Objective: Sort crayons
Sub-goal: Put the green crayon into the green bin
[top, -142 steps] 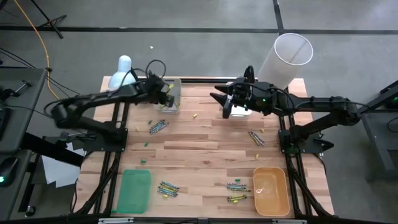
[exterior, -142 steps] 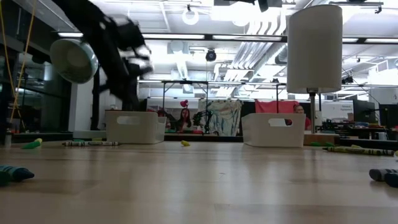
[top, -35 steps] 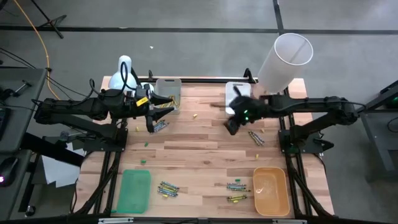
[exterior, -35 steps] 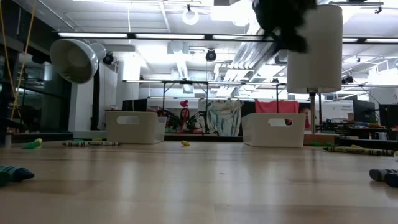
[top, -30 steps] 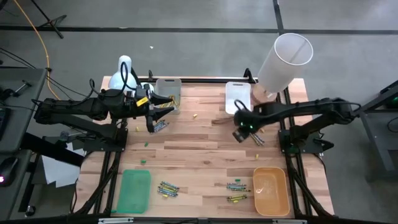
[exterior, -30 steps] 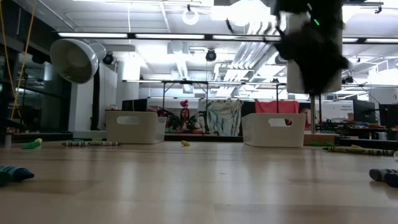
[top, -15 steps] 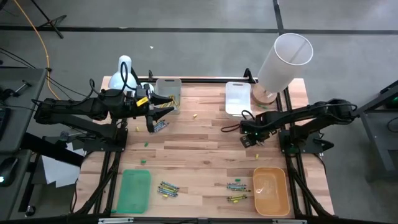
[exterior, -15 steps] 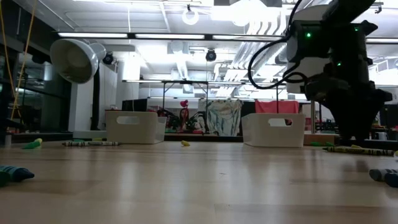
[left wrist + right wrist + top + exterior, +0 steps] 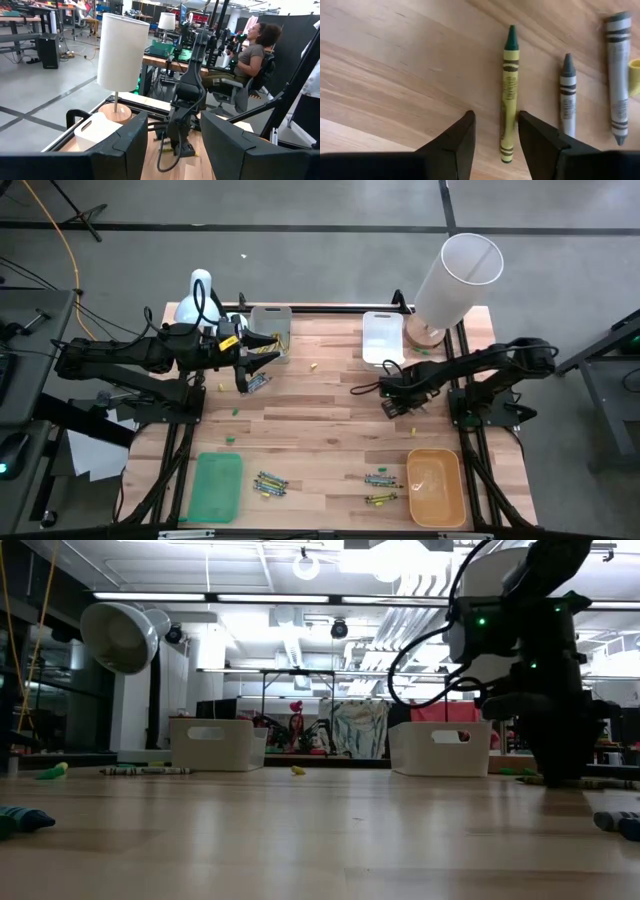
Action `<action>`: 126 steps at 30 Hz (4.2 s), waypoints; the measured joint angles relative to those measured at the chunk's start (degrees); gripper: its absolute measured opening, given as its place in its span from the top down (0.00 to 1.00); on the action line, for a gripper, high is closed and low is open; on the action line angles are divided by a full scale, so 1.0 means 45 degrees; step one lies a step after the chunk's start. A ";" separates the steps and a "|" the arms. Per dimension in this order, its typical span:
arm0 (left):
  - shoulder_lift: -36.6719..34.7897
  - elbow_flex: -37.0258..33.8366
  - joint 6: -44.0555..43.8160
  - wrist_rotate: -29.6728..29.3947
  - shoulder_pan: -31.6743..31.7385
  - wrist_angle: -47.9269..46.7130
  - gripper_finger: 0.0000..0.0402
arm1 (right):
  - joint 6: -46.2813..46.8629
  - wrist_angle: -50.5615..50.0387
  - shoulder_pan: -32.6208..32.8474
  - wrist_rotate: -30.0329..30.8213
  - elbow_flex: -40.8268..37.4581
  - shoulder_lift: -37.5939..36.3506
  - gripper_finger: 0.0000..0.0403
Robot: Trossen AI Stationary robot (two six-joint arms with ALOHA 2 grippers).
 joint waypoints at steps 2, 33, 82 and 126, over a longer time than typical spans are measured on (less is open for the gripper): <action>0.0000 0.0000 0.0000 -0.0005 0.0000 -0.0004 0.58 | 0.0002 0.0022 0.0000 -0.0005 -0.0001 0.0094 0.65; -0.1393 0.0005 0.0199 -0.0262 -0.0005 -0.0015 0.58 | -1.0097 0.8347 0.0638 0.0519 0.4696 -0.2259 1.00; -0.1112 0.0010 -0.1018 -0.0534 -0.0005 0.0103 0.58 | -0.8730 1.3271 0.3375 -0.1722 2.0826 1.6130 0.87; -0.1409 -0.0122 -0.1590 0.1453 -0.0767 -0.1067 0.58 | -0.7545 0.4181 0.3699 0.1434 0.5629 -0.0351 0.80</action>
